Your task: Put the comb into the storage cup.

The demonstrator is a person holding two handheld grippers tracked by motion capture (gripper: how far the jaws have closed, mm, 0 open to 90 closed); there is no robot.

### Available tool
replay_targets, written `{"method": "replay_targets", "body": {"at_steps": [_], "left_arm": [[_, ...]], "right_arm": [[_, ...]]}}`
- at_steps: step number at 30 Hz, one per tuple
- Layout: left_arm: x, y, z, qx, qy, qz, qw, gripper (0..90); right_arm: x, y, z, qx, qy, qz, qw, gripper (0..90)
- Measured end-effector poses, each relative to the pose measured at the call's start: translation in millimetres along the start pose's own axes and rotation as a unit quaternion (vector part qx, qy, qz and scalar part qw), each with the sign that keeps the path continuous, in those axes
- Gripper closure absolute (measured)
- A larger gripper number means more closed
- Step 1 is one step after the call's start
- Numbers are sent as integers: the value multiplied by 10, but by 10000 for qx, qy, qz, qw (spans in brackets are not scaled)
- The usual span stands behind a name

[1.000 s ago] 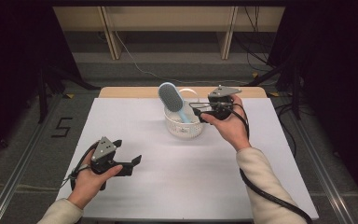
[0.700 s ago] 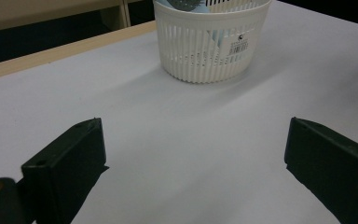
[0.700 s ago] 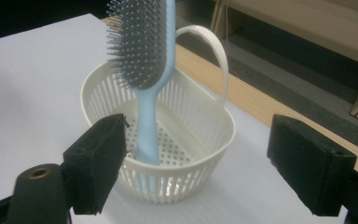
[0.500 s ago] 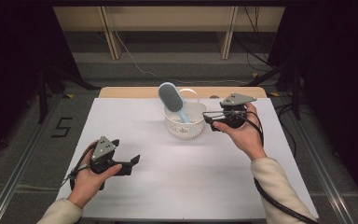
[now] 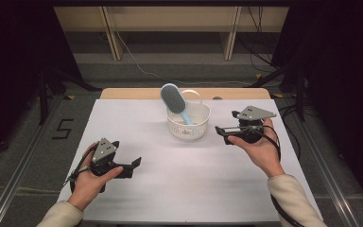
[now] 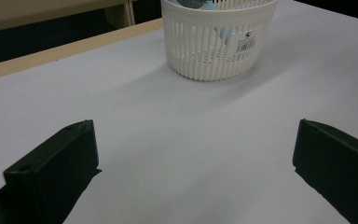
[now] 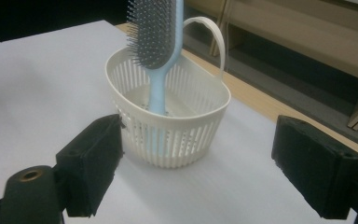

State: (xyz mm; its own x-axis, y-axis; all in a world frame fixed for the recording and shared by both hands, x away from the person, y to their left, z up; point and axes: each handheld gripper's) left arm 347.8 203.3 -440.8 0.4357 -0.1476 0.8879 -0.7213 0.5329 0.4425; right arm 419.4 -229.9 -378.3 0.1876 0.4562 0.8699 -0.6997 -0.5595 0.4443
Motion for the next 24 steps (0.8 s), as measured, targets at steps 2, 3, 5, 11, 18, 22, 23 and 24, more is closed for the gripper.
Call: {"method": "replay_targets", "body": {"at_steps": [2, 3, 5, 11, 18, 22, 23, 24], "left_arm": [[0, 0, 0, -12, 0, 7, 10000, 0], [0, 0, -1, -16, -6, 10, 10000, 0], [1, 1, -1, -18, -13, 20, 10000, 0], [8, 9, -2, -13, -36, 62, 10000, 0], [4, 6, -10, 1, -40, 74, 10000, 0], [2, 5, -8, 7, -54, 66, 10000, 0], [2, 5, -7, 12, -52, 65, 10000, 0], [1, 5, -6, 15, -52, 65, 10000, 0]], "right_arm": [[-40, 68, -5, -18, 14, 57, 10000, 168], [-61, 101, -8, -17, 7, 86, 10000, 165], [-105, 164, -18, 32, -79, 152, 9998, 163], [-231, 296, -57, 56, -160, 236, 9996, 161], [-405, 417, -132, 106, -204, 186, 9996, 162], [-501, 471, -166, 105, -234, 169, 9995, 163], [-523, 481, -178, 117, -253, 176, 9995, 164], [-544, 494, -191, 123, -249, 157, 9995, 164]]}}
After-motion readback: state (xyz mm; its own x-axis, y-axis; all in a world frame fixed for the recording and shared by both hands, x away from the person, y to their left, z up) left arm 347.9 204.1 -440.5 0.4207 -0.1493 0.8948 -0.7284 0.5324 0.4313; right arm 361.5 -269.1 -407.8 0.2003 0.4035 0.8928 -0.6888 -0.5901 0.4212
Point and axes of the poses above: each handheld gripper's, and its own axes: y roughly backward along the jaws, x roughly out of its top, z roughly to its right, and after that the axes turned 6 degrees about y, right-handed
